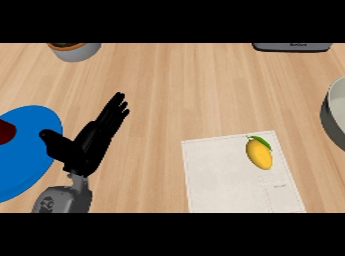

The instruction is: Pick the bell pepper from the placemat and place it in the bowl

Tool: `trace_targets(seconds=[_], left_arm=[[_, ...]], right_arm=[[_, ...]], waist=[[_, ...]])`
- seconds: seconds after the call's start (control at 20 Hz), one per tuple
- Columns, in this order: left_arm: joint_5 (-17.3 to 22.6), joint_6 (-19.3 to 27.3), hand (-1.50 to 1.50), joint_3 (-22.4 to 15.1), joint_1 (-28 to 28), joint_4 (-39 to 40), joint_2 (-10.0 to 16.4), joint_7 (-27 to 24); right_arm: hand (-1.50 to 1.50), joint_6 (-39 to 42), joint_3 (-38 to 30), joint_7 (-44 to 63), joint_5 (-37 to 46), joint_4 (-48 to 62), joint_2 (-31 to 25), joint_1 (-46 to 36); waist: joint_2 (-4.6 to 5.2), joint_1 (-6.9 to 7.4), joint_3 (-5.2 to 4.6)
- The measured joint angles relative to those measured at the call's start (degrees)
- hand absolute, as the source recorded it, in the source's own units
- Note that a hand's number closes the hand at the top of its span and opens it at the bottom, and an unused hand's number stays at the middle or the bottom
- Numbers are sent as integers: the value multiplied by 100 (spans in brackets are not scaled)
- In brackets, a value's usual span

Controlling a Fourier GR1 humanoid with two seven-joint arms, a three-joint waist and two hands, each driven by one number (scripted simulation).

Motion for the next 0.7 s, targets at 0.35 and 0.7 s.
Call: trace_targets(seconds=[0.35,0.7], left_arm=[[-17,-12,0,-39,-52,56,-54,-2],[9,-94,0,-57,14,59,0,-61]], right_arm=[[150,-855,-47,-496,389,2376,-482,-485],[-150,-1478,-581,-951,92,4445,-775,-1078]], waist=[[19,59,3],[41,119,11]])
